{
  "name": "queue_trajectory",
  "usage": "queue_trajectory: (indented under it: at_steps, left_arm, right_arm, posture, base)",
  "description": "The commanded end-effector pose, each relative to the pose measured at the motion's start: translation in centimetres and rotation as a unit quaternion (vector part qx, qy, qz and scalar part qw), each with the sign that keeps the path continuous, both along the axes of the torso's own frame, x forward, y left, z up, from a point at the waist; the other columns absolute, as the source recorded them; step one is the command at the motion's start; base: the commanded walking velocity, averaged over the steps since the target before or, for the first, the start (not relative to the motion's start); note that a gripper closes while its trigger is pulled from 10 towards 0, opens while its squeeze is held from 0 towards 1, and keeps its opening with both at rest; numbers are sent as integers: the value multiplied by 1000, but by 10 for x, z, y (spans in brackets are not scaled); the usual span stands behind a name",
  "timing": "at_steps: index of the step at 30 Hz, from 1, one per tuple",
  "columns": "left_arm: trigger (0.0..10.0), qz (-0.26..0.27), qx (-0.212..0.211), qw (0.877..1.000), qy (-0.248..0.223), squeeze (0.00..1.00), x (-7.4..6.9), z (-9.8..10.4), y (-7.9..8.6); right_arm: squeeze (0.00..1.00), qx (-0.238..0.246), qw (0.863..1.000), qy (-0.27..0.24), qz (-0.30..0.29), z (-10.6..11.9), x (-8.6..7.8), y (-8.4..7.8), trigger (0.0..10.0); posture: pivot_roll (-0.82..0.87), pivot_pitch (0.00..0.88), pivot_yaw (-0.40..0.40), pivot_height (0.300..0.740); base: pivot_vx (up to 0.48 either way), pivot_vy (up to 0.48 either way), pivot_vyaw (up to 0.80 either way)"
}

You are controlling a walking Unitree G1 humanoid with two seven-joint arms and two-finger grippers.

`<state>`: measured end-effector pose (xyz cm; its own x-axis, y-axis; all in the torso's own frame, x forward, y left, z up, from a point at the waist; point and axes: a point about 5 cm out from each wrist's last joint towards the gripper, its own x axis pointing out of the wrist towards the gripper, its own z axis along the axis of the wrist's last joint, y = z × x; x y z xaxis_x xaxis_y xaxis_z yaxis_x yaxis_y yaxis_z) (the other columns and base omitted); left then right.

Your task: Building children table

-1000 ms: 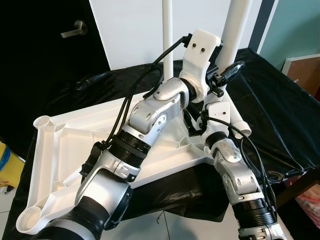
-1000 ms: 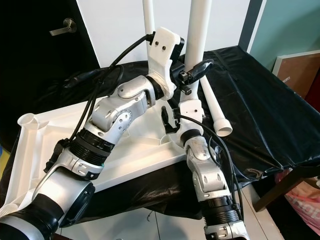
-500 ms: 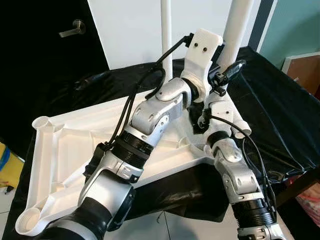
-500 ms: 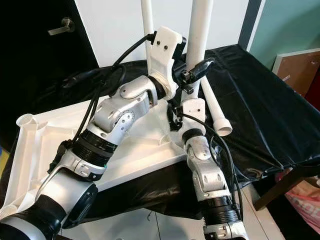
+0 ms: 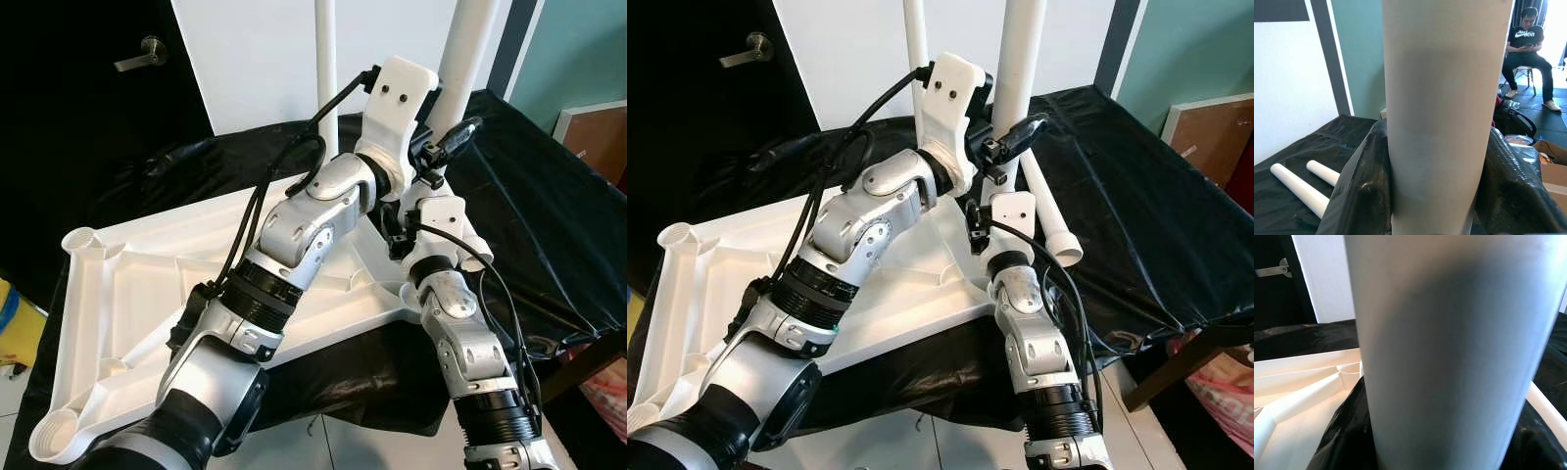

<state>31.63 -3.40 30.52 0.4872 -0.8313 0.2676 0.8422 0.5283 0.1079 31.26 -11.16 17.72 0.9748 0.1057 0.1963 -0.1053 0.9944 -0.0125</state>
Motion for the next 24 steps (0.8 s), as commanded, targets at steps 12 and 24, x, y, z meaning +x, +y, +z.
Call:
queue_trajectory:
  at_steps: [12, 24]
  left_arm:
    - [10000, -31, -3, 999, 4, 0, -6, -2, -5]
    - [10000, -60, -16, 998, 6, 1000, -12, -1, -6]
  right_arm:
    - [0, 11, 999, -33, 10, 16, 1, 9, 10000]
    - [0, 24, 999, -22, 6, 14, 2, 9, 10000]
  posture:
    - [-197, 19, 76, 740]
    - [-199, 7, 68, 740]
  base:
    - [0, 0, 0]
    - [0, 0, 0]
